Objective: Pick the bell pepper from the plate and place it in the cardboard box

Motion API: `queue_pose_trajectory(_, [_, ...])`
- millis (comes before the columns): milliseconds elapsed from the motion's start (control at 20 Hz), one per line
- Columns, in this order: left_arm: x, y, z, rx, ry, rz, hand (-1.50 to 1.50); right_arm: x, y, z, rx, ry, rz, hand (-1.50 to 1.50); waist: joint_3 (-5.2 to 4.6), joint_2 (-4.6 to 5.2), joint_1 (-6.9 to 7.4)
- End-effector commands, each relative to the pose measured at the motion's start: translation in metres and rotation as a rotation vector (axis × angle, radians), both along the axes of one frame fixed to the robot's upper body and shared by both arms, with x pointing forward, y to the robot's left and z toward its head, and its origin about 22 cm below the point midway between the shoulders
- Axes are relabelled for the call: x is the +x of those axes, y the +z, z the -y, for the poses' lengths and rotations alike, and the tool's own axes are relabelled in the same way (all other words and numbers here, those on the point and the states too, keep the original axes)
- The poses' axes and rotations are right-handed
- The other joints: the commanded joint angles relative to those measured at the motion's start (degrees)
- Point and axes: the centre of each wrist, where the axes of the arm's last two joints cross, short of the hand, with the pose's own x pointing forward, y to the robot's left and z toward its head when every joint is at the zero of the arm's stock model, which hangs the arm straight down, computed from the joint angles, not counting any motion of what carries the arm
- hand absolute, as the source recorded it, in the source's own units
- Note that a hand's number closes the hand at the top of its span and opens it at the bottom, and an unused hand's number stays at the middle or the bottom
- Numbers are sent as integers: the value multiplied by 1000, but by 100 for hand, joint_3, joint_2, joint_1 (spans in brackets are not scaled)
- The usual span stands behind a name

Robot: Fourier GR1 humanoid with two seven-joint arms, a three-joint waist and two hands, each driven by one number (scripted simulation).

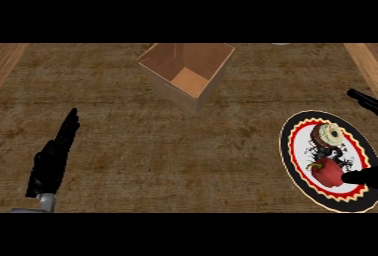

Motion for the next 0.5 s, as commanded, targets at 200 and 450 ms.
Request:
queue_pose_trajectory(200, [4,-4,-3,3,20,-4,0,-11,52,16,-601,8,-41,-150,-17,5,-30])
queue_pose_trajectory(450, [-4,3,8,1,8,-10,0,-25,65,12,-866,22,-152,-150,-7,-17,-33])
